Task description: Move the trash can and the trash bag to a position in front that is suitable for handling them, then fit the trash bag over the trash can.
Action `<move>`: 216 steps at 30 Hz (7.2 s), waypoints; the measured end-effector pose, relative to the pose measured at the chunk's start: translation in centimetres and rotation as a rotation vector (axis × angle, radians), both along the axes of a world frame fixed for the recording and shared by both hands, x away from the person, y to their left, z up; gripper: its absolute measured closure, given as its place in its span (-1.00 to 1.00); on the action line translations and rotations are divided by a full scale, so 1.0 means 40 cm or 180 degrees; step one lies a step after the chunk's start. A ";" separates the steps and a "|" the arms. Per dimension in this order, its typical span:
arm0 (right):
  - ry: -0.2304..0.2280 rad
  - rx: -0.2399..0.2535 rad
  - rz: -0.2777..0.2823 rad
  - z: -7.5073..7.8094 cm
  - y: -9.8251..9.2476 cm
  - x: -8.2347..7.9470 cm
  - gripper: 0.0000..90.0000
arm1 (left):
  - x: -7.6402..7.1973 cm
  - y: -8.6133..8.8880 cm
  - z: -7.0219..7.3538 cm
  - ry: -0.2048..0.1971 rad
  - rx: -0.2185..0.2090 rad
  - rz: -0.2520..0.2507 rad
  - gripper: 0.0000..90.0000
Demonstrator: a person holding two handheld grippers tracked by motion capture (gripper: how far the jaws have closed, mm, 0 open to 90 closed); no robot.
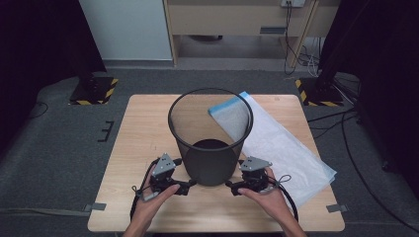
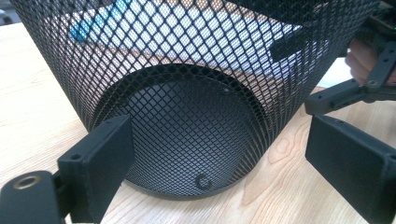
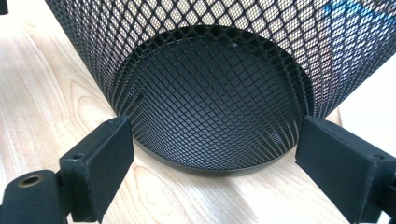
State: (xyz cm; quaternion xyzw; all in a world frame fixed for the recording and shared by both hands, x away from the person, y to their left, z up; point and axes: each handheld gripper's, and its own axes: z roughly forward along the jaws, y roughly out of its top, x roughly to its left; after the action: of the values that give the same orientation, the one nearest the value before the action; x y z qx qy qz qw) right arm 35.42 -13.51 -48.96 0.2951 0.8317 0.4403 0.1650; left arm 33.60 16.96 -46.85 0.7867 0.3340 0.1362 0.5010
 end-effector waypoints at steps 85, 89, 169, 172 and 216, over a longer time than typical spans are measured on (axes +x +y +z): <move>0.0464 -0.0326 -0.0977 -0.100 -0.136 0.322 1.00 | 0.084 0.218 -0.125 0.0303 0.0397 0.0886 -0.88; 0.0515 -0.0183 -0.1011 -0.090 -0.151 0.327 1.00 | 0.089 0.215 -0.111 0.0195 0.0502 0.0924 -0.88; 0.0026 0.0106 -0.0572 0.587 -0.075 0.433 1.00 | 0.351 0.161 0.420 -0.0663 0.0258 0.0629 -0.89; 0.0003 0.0087 -0.0551 0.594 -0.068 0.429 1.00 | 0.356 0.155 0.426 -0.0690 0.0224 0.0608 -0.89; -0.0350 0.0421 -0.0010 0.712 0.075 0.364 1.00 | 0.437 0.038 0.474 -0.0788 0.0085 0.0232 -0.82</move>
State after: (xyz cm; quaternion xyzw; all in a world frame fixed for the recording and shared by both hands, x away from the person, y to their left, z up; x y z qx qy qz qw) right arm 49.98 -10.52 -20.48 0.2821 0.7900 0.5095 0.1913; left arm 51.09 18.50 -27.87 0.7577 0.2962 0.2548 0.5227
